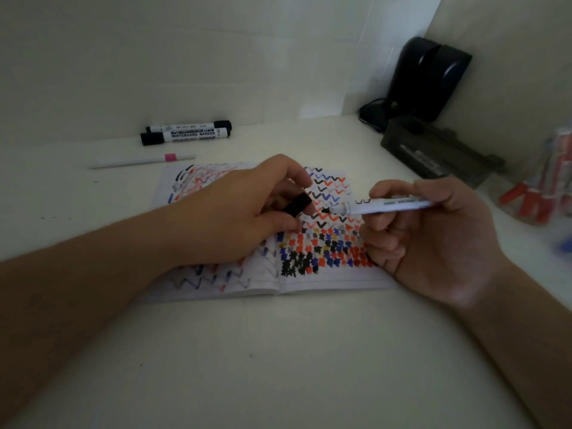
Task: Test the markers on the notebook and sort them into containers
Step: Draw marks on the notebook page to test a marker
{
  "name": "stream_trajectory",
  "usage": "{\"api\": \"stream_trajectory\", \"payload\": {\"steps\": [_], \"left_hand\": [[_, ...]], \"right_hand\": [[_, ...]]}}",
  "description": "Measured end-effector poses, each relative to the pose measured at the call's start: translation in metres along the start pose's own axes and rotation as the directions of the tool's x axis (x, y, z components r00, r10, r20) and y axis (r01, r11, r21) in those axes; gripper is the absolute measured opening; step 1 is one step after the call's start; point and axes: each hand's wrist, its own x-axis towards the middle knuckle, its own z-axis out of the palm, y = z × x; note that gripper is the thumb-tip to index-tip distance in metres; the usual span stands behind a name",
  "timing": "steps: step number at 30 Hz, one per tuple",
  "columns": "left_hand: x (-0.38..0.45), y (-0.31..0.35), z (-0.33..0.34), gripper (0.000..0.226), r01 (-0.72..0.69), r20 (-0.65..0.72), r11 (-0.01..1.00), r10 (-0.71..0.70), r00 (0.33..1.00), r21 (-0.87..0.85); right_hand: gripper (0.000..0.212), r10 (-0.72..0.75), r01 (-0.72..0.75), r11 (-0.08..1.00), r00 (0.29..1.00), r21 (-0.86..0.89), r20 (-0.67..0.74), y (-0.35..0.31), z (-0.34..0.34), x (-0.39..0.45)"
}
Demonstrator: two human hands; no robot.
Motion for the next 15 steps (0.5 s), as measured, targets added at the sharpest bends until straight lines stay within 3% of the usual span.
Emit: {"api": "stream_trajectory", "payload": {"steps": [15], "left_hand": [[-0.0011, 0.0049, -0.0025, 0.037, 0.028, -0.011, 1.000, -0.028, 1.000, 0.008]], "right_hand": [[0.033, 0.021, -0.021, 1.000, 0.993, 0.007, -0.114, 0.0021, 0.0043, 0.0029]]}}
